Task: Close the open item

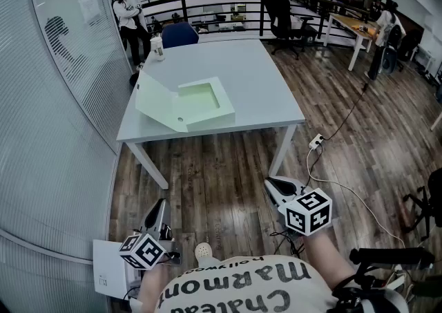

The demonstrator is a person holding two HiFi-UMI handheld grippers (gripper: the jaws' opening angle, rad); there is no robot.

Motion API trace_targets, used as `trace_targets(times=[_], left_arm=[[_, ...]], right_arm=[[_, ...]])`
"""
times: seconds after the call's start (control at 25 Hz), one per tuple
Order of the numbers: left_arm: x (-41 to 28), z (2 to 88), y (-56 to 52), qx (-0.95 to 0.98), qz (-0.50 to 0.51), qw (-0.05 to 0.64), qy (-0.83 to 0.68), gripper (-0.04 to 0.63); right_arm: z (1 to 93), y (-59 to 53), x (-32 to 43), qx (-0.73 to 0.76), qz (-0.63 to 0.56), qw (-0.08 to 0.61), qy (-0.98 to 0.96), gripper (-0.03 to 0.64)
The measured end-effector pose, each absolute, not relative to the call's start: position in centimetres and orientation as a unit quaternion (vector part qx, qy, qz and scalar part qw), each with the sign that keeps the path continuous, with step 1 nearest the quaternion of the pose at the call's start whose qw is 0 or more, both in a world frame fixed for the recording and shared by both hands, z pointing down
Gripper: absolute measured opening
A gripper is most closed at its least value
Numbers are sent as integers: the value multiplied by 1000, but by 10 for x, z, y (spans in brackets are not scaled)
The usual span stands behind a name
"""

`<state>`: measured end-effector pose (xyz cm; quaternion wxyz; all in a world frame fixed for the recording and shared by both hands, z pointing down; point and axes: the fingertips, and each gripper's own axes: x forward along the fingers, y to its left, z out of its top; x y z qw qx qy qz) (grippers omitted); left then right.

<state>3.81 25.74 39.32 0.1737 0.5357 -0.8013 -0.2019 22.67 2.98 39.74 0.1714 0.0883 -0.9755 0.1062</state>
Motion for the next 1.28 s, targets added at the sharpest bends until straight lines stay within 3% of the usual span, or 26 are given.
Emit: trace_targets(times=[0.44, 0.96, 1.28], left_arm=[[-10, 393, 257, 541, -205, 177, -796, 46], [-157, 362, 230, 580, -190, 130, -782, 44], [-214, 364, 225, 602, -184, 149, -763, 44]], right_arm=[[404, 24, 187, 108, 115, 180, -971, 0], [383, 9, 59, 144, 137, 124, -972, 0], [390, 10, 3, 164, 150, 124, -967, 0]])
